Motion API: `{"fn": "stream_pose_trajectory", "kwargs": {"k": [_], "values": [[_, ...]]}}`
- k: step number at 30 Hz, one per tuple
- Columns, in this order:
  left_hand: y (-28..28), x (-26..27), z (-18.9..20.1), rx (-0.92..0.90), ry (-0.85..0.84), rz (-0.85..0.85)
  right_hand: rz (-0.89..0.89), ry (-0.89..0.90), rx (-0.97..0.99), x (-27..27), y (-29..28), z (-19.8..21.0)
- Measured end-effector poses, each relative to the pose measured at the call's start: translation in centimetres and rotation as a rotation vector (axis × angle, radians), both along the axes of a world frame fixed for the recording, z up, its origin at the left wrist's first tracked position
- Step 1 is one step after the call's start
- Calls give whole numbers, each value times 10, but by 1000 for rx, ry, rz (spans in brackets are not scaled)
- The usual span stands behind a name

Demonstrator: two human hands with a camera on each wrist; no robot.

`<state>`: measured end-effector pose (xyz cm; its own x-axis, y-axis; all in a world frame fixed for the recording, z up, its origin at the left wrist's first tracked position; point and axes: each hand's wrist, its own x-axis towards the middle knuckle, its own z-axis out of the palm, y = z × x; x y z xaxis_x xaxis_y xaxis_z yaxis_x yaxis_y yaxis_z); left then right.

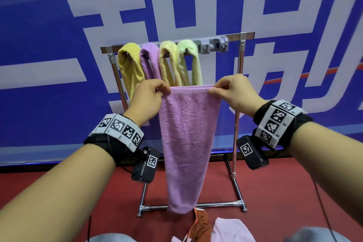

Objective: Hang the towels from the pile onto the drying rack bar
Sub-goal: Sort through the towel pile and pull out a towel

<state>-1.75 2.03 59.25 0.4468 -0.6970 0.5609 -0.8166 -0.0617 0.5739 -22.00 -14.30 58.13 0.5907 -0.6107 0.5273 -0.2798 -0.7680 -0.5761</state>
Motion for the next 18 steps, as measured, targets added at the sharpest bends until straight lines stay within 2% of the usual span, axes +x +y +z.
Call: {"fn": "stream_pose_trajectory", "kwargs": {"k": [5, 11, 18], "values": [[3, 1, 0, -15, -3, -14, 28, -98, 97, 1, 0, -1], [6, 2, 2, -23, 12, -31, 40, -183, 88, 2, 0, 1], [9, 6, 1, -24, 66, -49, 24, -126, 44, 1, 0, 1]]}}
